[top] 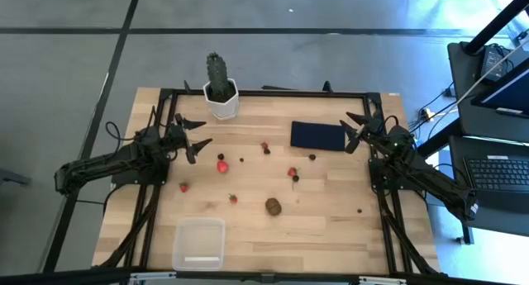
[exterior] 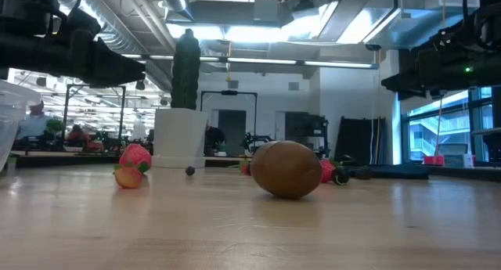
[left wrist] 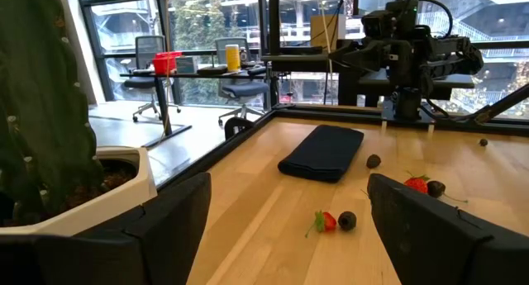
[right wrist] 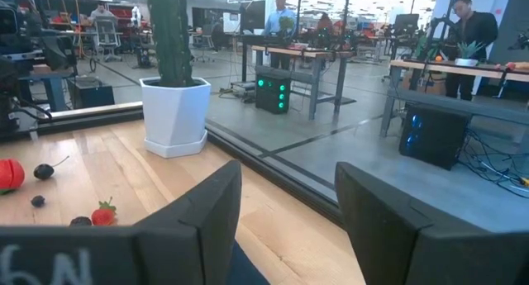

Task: Pick and placing Produce into tupperware
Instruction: Put the strawberry in the transparent bin

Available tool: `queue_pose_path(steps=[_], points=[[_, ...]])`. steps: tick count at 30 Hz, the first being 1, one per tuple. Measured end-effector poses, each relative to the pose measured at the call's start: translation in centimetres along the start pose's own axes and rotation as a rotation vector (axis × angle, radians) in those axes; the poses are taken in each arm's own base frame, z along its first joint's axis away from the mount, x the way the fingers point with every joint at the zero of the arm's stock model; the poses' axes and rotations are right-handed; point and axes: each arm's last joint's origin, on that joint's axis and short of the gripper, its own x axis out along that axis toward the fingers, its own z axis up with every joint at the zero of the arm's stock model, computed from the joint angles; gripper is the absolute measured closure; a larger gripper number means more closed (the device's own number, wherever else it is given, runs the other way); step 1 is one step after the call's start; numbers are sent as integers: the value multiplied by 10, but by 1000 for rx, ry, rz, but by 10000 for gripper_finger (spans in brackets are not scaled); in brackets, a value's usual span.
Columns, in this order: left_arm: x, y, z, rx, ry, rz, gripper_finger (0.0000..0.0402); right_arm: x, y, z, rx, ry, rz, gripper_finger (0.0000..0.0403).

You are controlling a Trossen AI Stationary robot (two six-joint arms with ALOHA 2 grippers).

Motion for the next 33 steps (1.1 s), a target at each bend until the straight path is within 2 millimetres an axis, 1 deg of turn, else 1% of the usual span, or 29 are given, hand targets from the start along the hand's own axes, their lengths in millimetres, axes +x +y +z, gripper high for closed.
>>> queue_pose_path(steps=[5, 13, 33], points=[[0, 0, 0, 0, 0, 0, 85, 0, 0, 2, 6, -23, -1, 205], [0, 0, 0, 0, 0, 0, 85, 0, 0, 0, 78, 0, 0, 205], [0, 0, 1, -6, -7, 0, 85, 0, 0, 0, 77, 4, 0, 205]])
